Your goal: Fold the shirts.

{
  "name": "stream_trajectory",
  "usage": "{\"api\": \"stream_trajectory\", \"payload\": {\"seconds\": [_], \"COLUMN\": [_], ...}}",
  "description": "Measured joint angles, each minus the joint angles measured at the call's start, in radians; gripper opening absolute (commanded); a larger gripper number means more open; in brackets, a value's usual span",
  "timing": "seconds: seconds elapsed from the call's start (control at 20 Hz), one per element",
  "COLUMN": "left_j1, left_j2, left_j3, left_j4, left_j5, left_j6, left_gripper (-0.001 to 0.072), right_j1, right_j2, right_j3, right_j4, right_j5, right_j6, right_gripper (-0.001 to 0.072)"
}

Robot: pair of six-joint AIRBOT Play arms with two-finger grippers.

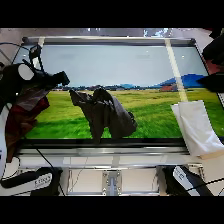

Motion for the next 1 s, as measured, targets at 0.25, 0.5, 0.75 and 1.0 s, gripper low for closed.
{"api": "stream_trajectory", "payload": {"seconds": [0.25, 0.5, 0.75, 1.0], "left_j1": [0.093, 0.081, 0.043, -0.002], "left_j2": [-0.221, -0.365, -0.403, -0.412], "left_j3": [0.000, 0.000, 0.000, 0.000], "left_j4": [-0.196, -0.349, -0.385, -0.396], "left_j5": [-0.081, -0.143, -0.125, -0.085], "left_j6": [-0.006, 0.107, 0.143, 0.155], "left_gripper": [0.0706, 0.0706, 0.0665, 0.0398], "right_j1": [0.114, 0.204, 0.270, 0.322], "right_j2": [-0.034, -0.050, -0.054, -0.057], "right_j3": [-0.240, -0.304, -0.316, -0.319], "right_j4": [-0.016, -0.020, -0.021, -0.021], "right_j5": [-0.088, -0.204, -0.300, -0.372], "right_j6": [0.011, 0.015, 0.016, 0.017], "right_gripper": [0.0208, 0.0207, 0.0206, 0.0200]}}
